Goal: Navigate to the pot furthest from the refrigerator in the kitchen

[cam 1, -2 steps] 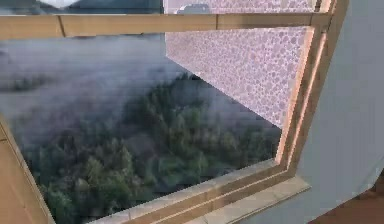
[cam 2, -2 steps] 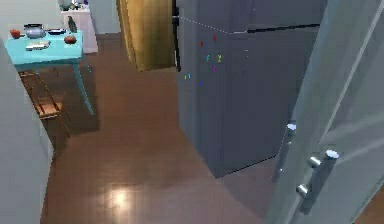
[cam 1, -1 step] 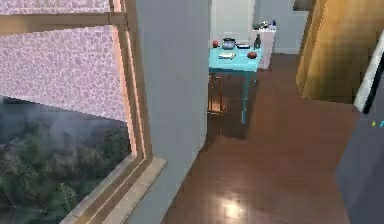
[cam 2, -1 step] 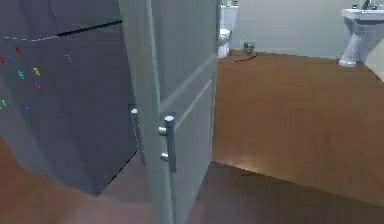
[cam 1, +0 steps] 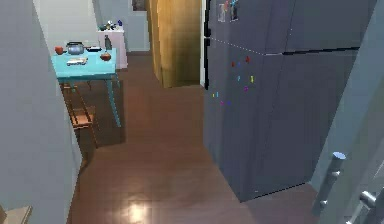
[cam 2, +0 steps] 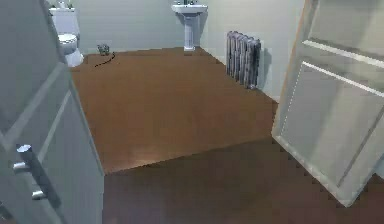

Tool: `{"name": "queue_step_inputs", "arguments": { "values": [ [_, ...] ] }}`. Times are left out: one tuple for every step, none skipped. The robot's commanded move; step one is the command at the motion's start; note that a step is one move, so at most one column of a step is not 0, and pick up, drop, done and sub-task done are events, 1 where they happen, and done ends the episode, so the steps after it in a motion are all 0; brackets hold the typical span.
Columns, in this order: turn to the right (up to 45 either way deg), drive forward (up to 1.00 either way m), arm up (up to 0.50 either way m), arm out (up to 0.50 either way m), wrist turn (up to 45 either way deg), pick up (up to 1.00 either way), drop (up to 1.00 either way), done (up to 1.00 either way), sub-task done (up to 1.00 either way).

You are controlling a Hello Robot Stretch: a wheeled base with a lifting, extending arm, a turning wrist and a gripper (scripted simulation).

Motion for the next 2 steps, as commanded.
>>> {"name": "queue_step_inputs", "arguments": {
  "values": [
    [0.0, 0.5, 0.0, 0.0, 0.0, 0.0, 0.0, 0.0, 0.0],
    [-6.0, 0.0, 0.0, 0.0, 0.0, 0.0, 0.0, 0.0, 0.0]
  ]
}}
